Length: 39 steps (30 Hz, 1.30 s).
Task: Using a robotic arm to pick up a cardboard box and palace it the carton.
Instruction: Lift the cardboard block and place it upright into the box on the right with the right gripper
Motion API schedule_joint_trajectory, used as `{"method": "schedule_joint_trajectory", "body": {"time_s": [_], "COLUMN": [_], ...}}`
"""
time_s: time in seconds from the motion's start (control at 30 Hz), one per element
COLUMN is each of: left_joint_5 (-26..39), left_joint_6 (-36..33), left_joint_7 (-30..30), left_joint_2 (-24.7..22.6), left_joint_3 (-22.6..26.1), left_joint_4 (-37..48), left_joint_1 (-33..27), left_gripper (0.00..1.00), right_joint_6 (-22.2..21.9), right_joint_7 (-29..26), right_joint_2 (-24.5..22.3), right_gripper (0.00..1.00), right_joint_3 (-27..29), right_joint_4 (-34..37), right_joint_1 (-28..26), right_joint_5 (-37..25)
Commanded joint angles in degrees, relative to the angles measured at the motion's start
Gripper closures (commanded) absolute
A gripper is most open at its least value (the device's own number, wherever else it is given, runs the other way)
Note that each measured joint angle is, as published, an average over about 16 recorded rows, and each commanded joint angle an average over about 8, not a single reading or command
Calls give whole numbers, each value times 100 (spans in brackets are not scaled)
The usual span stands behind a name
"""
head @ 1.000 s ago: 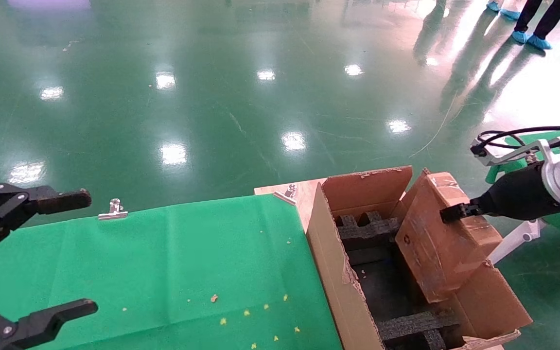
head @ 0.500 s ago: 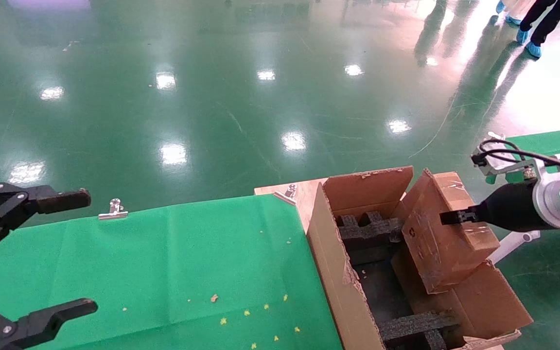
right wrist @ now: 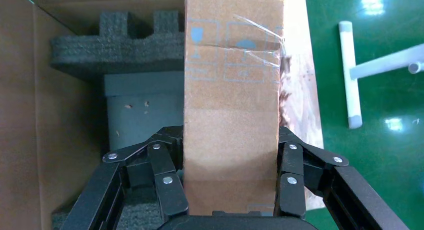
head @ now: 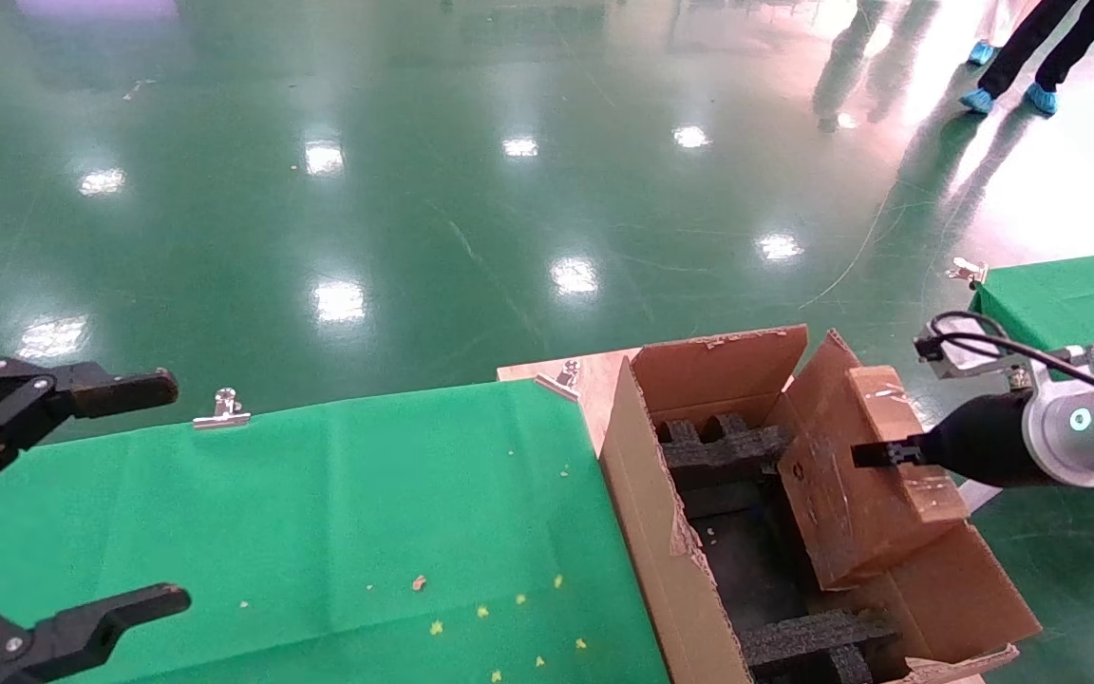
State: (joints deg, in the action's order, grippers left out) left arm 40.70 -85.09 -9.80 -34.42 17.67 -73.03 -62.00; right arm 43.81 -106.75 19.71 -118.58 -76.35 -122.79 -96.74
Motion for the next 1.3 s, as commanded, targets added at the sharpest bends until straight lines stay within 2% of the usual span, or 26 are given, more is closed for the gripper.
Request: {"method": "schedule_joint_trajectory", "body": {"time_s": [0.03, 0.27, 0.57, 1.1, 1.3], "left_joint_5": [0, -1, -3, -5, -6], "left_joint_6": [0, 1, 2, 3, 4], "left_joint_7": [0, 1, 2, 4, 5], "left_joint_2": [0, 1, 2, 3, 4], "left_joint_3": [0, 2, 4, 8, 9], "left_joint_4": [0, 0, 0, 0, 0], "left_joint_1": [0, 0, -1, -2, -2], "left_gripper": [0, 0, 0, 0, 0], "right_joint_6": [-19, -77, -355, -550, -523], "right_joint_7": [-18, 93, 419, 1622, 2142], "right_joint_2": [5, 36, 186, 884, 1008], "right_gripper": [100, 100, 100, 100, 100], "right_joint_3": [-20, -93, -147, -27, 113], "right_joint_4": [10, 63, 413, 1684, 2087], "right_joint_1": [44, 223, 591, 1478, 1548], "right_joint_5": [2, 105, 461, 1658, 1938]}}
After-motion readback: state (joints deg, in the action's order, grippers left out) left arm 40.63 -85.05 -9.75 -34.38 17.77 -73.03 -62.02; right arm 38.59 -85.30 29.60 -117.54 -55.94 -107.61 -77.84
